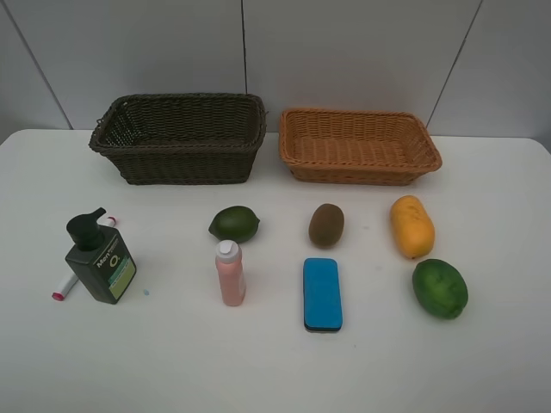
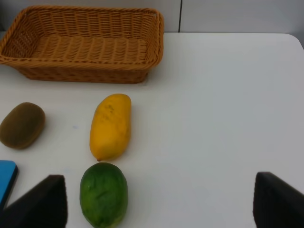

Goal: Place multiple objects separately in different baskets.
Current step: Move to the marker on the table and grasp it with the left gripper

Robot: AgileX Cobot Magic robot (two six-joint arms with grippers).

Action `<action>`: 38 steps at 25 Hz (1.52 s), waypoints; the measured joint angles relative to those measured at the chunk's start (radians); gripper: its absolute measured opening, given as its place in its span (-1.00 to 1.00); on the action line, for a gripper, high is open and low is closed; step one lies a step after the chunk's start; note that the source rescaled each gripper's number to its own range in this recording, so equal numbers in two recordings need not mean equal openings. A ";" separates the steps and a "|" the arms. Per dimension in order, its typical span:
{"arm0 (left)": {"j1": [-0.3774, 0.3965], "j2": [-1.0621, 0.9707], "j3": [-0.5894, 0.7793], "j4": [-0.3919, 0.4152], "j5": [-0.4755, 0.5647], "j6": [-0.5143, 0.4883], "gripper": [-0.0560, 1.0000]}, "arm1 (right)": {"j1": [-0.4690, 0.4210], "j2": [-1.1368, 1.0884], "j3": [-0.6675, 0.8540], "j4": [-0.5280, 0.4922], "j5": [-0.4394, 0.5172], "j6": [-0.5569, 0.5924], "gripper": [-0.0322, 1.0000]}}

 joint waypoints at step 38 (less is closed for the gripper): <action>0.000 0.639 -0.469 0.088 0.140 -0.063 0.99 | 0.000 0.000 0.000 0.000 0.000 0.000 1.00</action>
